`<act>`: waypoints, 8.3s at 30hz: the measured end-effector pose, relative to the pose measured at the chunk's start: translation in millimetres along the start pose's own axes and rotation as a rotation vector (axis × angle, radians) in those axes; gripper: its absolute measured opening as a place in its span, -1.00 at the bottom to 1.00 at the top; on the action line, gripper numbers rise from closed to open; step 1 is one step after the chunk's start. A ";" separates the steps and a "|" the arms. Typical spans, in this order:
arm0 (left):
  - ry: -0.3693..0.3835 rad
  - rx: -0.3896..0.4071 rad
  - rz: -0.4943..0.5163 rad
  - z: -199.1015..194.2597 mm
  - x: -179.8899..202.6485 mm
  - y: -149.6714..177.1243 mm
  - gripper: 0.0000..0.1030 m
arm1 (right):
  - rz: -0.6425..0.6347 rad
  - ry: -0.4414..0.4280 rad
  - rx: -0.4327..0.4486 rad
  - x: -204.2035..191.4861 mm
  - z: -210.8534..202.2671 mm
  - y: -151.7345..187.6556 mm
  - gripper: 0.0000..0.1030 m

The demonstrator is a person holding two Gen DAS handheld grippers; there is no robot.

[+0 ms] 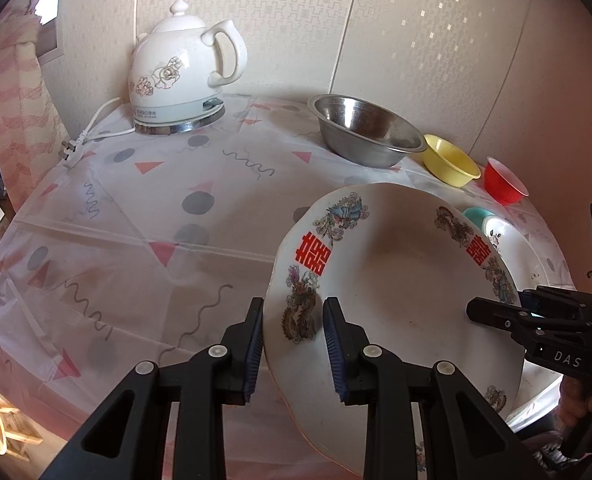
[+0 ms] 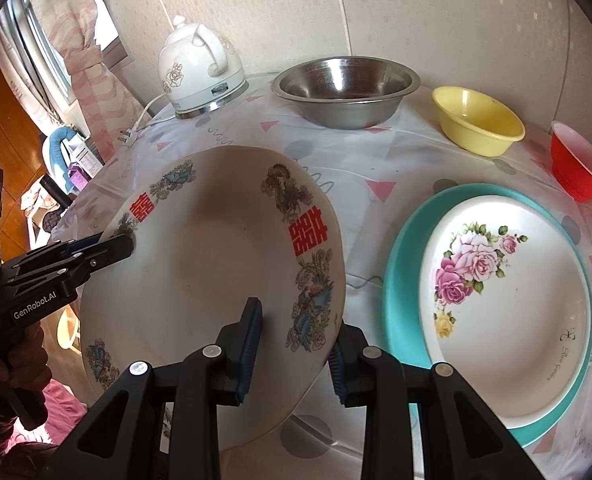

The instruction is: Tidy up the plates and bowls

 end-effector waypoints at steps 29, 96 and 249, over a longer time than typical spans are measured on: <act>0.186 -0.024 0.196 45.2 142.0 -47.2 -0.44 | 0.315 0.192 0.121 129.1 -67.6 13.7 -0.40; 0.042 0.022 0.369 75.1 202.2 -44.5 -0.43 | 0.410 0.312 0.125 176.9 -55.3 22.7 -0.28; -0.048 -0.046 -0.206 38.1 -8.6 -25.3 -0.48 | 0.074 -0.003 -0.079 -14.1 47.3 -64.3 -0.42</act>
Point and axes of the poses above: each gripper's, at about its wrist camera, not at the fingertips, and z roughly the way its jaws point, x to its right, y to its underside, the point moved 3 cm from there along z, roughly the way its jaws point, and after that the axes turned 1 degree about x, right-handed, at the moved point
